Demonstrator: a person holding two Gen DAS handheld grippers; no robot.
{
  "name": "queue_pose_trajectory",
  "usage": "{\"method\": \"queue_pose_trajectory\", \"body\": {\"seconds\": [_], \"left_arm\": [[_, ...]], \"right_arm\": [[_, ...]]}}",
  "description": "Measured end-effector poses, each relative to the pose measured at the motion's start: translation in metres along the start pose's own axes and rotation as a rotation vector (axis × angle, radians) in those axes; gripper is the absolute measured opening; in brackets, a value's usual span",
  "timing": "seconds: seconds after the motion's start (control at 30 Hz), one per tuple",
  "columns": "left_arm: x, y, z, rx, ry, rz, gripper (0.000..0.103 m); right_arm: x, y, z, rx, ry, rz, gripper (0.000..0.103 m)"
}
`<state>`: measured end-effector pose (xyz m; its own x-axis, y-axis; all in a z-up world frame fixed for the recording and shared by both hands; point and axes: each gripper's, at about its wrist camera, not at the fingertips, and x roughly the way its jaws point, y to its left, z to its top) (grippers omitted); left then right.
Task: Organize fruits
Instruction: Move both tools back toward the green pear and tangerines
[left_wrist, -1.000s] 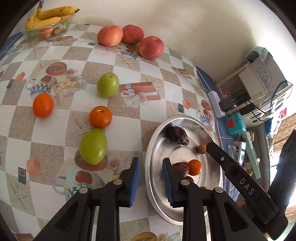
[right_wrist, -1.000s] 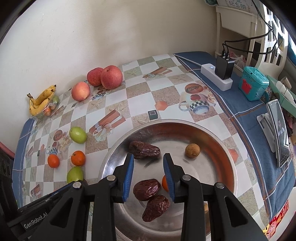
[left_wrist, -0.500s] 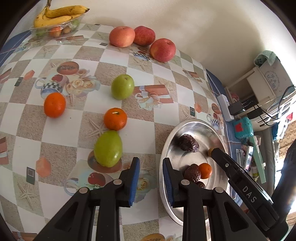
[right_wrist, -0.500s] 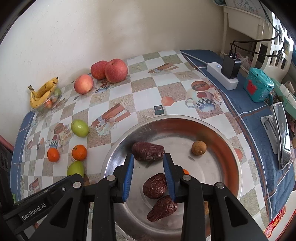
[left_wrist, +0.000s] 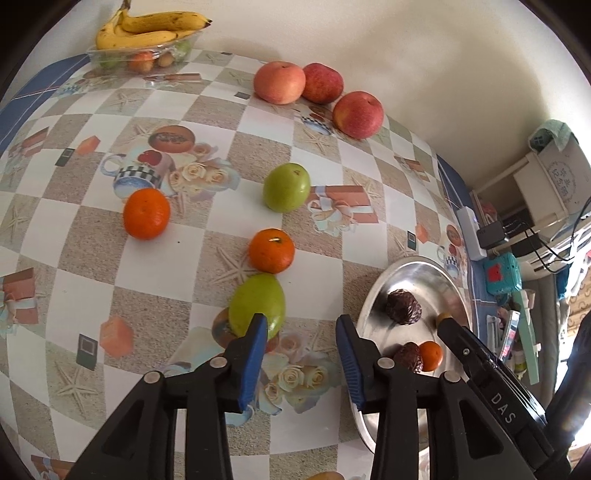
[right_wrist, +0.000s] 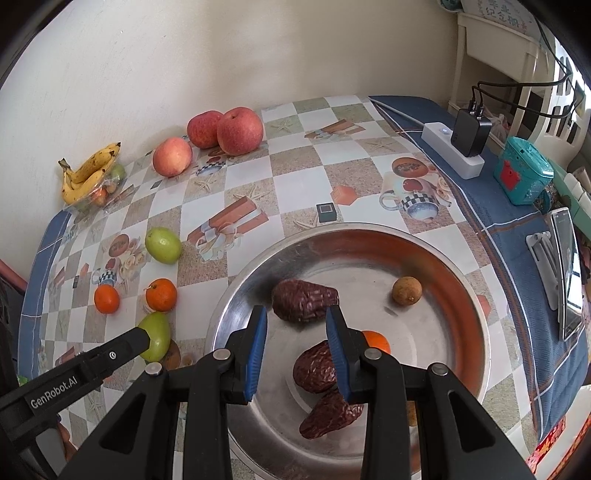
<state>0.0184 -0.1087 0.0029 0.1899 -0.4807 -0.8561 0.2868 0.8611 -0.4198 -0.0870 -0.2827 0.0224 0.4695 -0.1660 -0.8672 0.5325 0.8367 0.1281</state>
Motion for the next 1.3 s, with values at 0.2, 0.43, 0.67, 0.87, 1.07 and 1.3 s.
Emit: {"method": "queue_pose_trajectory", "body": {"seconds": [0.2, 0.43, 0.67, 0.87, 1.07, 1.3], "left_arm": [[-0.001, 0.006, 0.003, -0.010, -0.011, 0.041, 0.076], [-0.004, 0.026, 0.007, -0.061, -0.050, 0.180, 0.102], [-0.011, 0.042, 0.010, -0.090, -0.094, 0.268, 0.103], [-0.027, 0.038, 0.016, 0.007, -0.189, 0.389, 0.103], [-0.037, 0.049, 0.023, 0.039, -0.212, 0.450, 0.103], [-0.053, 0.080, 0.032, -0.041, -0.244, 0.499, 0.103]], "right_arm": [[0.003, 0.000, 0.000, 0.003, 0.008, -0.014, 0.058], [0.012, 0.004, -0.003, -0.026, 0.021, -0.070, 0.089], [0.012, 0.006, -0.004, -0.018, -0.001, -0.070, 0.096], [0.016, 0.010, -0.003, 0.005, 0.011, -0.047, 0.096], [0.019, 0.029, -0.003, -0.010, 0.017, -0.017, 0.096], [0.020, 0.065, -0.002, -0.027, 0.027, 0.060, 0.096]]}}
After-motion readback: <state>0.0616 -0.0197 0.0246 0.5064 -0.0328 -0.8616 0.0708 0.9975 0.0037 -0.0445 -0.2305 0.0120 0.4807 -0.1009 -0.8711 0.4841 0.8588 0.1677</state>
